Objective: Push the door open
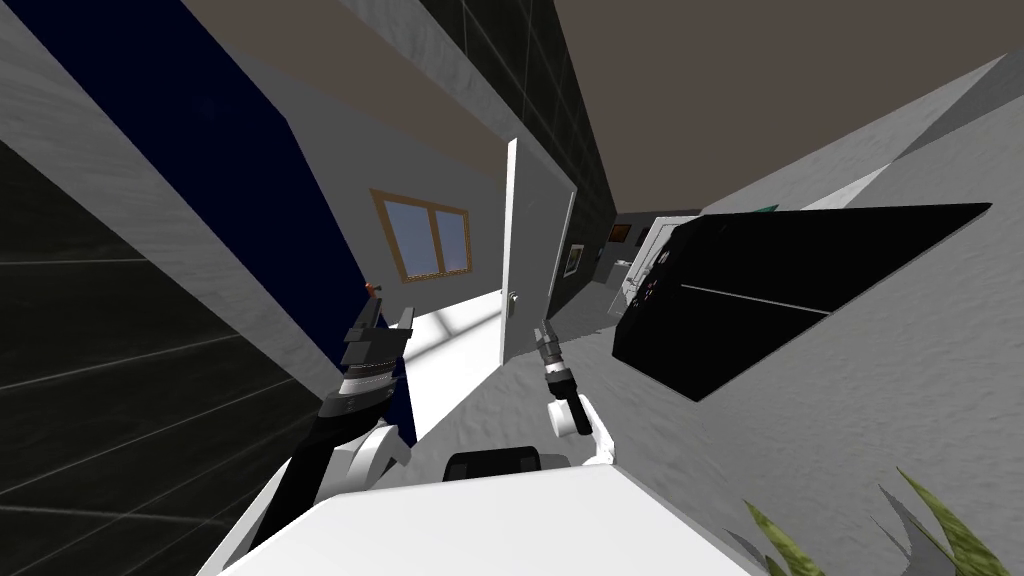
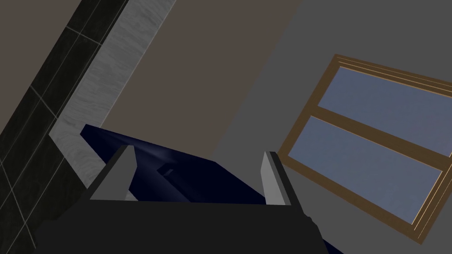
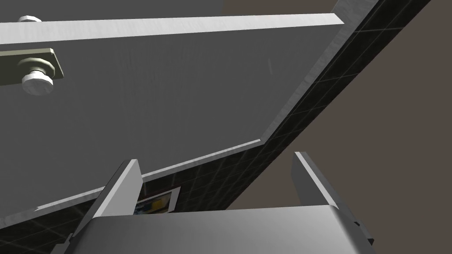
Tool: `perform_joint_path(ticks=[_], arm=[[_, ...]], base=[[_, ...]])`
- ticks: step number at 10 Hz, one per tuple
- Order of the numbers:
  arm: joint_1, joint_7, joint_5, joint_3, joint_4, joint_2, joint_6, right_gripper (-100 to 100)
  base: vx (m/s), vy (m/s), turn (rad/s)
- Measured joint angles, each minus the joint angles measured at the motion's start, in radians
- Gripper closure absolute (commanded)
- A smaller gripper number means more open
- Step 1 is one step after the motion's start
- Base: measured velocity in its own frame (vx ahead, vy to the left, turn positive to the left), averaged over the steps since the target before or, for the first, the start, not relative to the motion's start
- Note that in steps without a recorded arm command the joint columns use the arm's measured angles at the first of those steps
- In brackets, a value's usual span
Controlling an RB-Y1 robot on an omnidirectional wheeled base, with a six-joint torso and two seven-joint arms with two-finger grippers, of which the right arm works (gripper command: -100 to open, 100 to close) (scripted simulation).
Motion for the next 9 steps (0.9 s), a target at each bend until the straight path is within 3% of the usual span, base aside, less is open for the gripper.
perform_joint_path(ticks=[9], arm=[[-0.136, -0.119, 0.061, 0.038, 0.215, -0.045, -0.050, -100]], base=[[0.065, -0.030, 0.013]])
